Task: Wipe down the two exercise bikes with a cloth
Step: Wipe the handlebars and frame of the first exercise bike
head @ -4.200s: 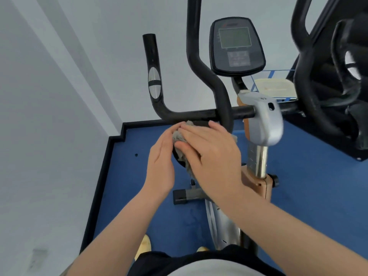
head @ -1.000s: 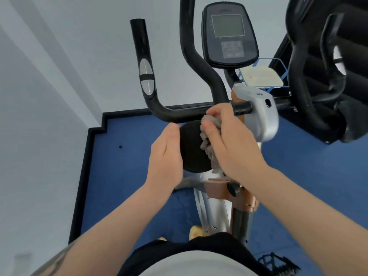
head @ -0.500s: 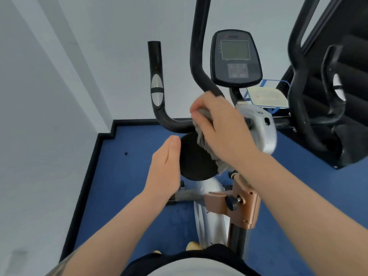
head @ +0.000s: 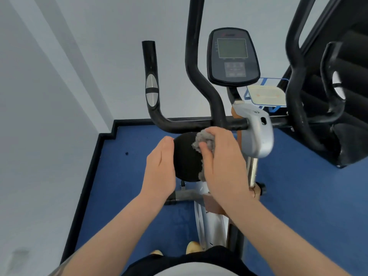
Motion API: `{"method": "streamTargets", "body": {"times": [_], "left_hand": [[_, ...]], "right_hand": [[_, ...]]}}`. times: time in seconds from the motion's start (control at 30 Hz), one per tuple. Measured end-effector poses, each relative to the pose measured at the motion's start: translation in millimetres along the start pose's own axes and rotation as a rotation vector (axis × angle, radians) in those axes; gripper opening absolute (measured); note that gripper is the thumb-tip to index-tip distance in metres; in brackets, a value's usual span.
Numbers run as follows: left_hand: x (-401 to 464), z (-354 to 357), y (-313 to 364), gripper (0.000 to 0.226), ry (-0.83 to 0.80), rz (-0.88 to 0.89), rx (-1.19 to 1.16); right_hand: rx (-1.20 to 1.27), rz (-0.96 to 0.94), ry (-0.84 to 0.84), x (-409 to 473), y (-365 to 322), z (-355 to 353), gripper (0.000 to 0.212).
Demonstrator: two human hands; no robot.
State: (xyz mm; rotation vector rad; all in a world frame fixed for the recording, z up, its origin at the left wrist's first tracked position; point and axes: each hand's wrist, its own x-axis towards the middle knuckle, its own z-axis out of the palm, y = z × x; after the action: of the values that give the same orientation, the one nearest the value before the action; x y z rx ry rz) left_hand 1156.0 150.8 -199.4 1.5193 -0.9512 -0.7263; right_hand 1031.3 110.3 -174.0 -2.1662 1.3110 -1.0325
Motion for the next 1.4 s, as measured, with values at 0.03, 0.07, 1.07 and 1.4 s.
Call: {"method": "streamTargets", "body": {"times": [0.03, 0.07, 1.07, 1.4], "left_hand": [[0, 0, 0, 0.041, 0.003, -0.003, 0.004], [-1, 0, 0, 0.041, 0.002, -0.002, 0.007], [-28, -23, 1, 0.007, 0.152, 0.162, 0.158], [-31, -21, 0, 0.004, 0.179, 0.186, 0.193]], "right_hand": [[-0.008, -0.012, 0.0, -7, 0, -2, 0.023], [-0.041, -0.018, -0.03, -5, 2, -4, 0.022], [-0.39, -0.485, -0.669, 77, -18, 1, 0.023], [-0.557, -0.51, -0.769, 83, -40, 16, 0.023]]}}
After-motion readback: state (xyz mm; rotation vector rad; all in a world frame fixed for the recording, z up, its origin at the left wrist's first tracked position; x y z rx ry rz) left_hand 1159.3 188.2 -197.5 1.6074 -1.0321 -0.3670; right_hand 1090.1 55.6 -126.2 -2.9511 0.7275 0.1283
